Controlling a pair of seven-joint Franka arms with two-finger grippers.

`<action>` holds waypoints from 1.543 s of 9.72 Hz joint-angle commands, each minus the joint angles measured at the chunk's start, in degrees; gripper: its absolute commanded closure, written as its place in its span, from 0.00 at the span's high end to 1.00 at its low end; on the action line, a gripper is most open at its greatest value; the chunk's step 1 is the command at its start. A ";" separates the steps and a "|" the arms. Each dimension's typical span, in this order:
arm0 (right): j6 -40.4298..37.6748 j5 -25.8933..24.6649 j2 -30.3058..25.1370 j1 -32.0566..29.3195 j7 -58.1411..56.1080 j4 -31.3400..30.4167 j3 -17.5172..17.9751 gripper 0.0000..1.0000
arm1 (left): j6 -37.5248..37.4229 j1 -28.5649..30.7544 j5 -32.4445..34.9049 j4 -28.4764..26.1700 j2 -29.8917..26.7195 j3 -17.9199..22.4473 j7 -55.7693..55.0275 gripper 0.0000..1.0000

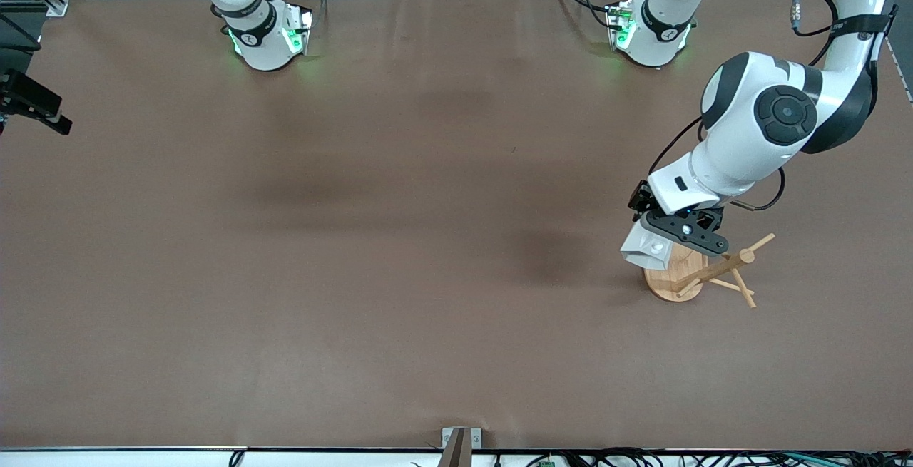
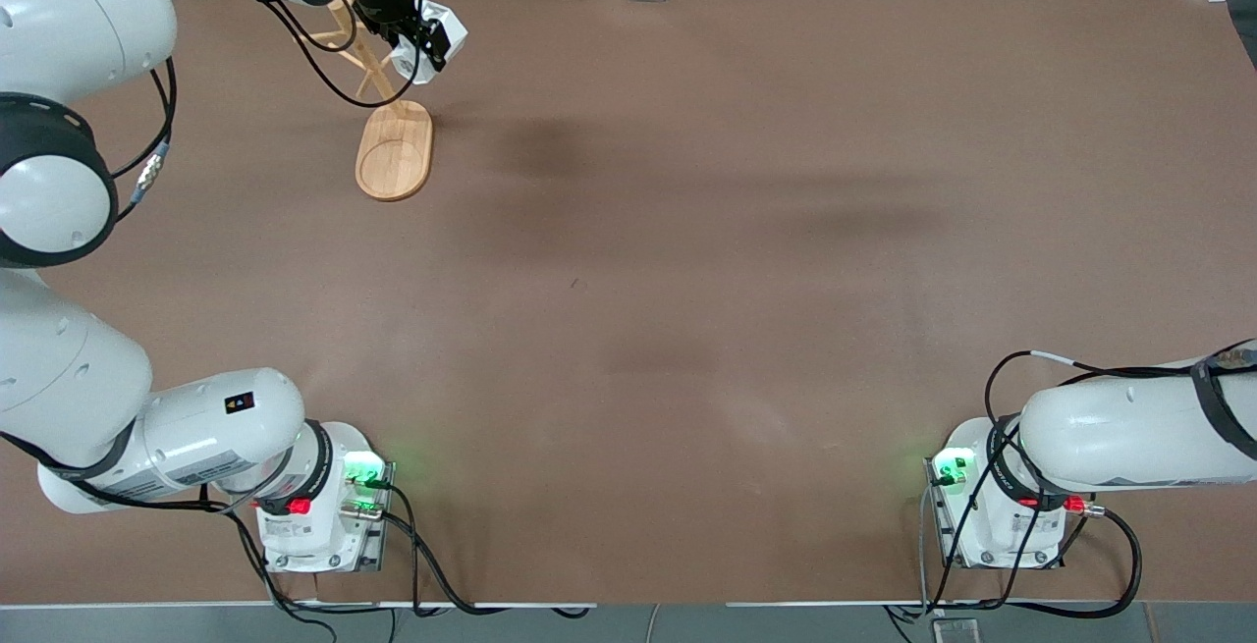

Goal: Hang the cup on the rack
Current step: 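Lower the cup handle onto a rack peg with the left gripper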

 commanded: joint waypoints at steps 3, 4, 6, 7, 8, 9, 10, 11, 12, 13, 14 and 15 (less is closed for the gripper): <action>0.10 -1.07 -2.72 0.38 3.45 -3.70 0.52 0.99 | -2.83 3.41 -1.34 -5.28 -3.60 -0.26 1.53 0.24; -0.51 -1.06 -2.72 0.29 3.45 -3.79 0.53 0.99 | -2.39 3.68 -1.34 -5.29 -3.34 -0.17 4.23 0.24; -0.96 -1.06 -2.72 -0.06 3.36 -4.23 0.61 0.99 | -1.25 4.65 -1.51 -5.20 -2.72 -0.17 4.88 0.24; -0.87 -1.06 -2.72 -0.15 3.36 -4.23 0.61 0.99 | -0.46 4.74 -1.60 -5.11 -2.20 -0.17 6.18 0.25; -0.87 -1.06 -2.72 -0.23 3.45 -4.23 0.61 0.99 | 0.42 5.52 -1.69 -4.76 -1.15 -0.17 9.24 0.25; -0.70 -0.98 -2.72 -0.32 3.45 -4.14 0.61 0.99 | 1.56 6.84 -4.13 -4.76 -0.18 -0.17 11.19 0.25; -0.78 -0.98 -2.63 -0.32 3.45 -4.05 0.61 0.99 | 1.92 6.94 -6.42 -4.41 0.26 -0.09 13.21 0.25; -1.04 -0.98 -2.72 -0.41 3.36 -4.14 0.61 0.99 | 1.92 6.94 -6.61 -4.15 0.18 0.00 13.57 0.25; -1.05 -0.98 -2.63 -0.50 2.92 -4.05 0.61 0.99 | 1.75 6.94 -6.61 -3.97 0.01 0.09 14.62 0.25; -1.22 -0.98 -2.63 -0.59 2.75 -4.05 0.53 0.99 | 1.57 7.55 -6.61 -3.97 0.00 0.09 15.94 0.25; -1.48 -0.98 -2.63 -0.59 2.74 -4.05 0.53 0.99 | 1.57 8.34 -6.61 -3.97 0.00 0.09 16.82 0.25; -1.23 -0.98 -2.63 -1.11 2.74 -4.05 0.53 0.99 | 1.57 8.43 -6.61 -3.88 0.00 0.09 17.26 0.25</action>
